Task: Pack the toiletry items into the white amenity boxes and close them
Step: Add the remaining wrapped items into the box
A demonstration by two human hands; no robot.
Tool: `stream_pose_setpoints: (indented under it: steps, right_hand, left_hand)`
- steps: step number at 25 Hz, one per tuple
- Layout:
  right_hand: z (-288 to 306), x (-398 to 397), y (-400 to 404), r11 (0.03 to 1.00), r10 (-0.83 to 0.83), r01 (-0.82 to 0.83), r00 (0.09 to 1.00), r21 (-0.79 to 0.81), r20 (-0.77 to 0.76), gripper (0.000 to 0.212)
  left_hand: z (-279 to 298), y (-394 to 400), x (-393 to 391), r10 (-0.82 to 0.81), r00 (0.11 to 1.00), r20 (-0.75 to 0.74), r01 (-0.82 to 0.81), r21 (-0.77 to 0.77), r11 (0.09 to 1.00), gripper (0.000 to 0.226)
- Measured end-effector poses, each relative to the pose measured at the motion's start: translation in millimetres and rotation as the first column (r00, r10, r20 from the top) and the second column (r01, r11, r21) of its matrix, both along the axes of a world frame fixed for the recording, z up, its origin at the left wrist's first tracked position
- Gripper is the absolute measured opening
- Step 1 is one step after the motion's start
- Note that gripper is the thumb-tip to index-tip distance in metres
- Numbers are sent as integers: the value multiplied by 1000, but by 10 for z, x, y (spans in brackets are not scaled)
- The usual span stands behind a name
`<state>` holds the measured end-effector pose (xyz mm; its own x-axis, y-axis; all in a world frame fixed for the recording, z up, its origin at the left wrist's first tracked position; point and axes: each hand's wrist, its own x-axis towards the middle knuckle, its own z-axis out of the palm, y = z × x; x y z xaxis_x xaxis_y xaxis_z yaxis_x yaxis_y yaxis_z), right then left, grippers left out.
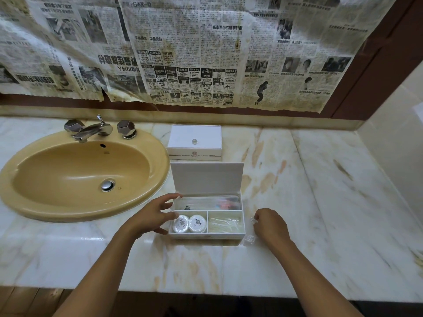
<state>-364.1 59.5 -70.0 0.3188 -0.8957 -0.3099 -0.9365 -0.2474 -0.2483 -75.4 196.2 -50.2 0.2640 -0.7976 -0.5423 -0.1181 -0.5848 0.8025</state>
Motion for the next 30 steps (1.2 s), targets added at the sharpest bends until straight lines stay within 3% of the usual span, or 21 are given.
stream_pose_setpoints:
  steps: [2,6,13,16,19,22,25,30]
  right_hand:
    - [17,12,19,1000,8,-8,1000,-25,-8,13]
    - [22,3,15,994,-16,20,999,-107,36,22]
    - [455,209,26,960,-16,108,943,-258,333,19]
    - [686,334,94,960,77,42,912,-278,403,18]
    - [741,439,208,962,213,-127,902,-243,374,19]
    - [588,530,350,943,326,-297,916,-151,234,21]
    - [417,583,432,943,334,-332,935,-39,116,22]
    - [322,627,469,937,327,-340,933,75,149,27]
  left_hand:
    - [-6,1,3,-1,1000,6,1,0,1000,52]
    - [3,-3,-4,0,1000,7,0,-1,1000,53]
    - [8,1,-3,-3,1000,2,3,9,1000,54]
    - [23,1,-13,3,1000,6,-3,6,1000,54]
    - [27,0,-20,10,1000,12,-10,4,1000,54]
    - [31,3,-25,13,1000,17,-13,3,1000,54]
    - [36,6,-25,13,1000,17,-13,3,1000,55]
    - [25,0,-14,6,1000,16,-6,3,1000,55]
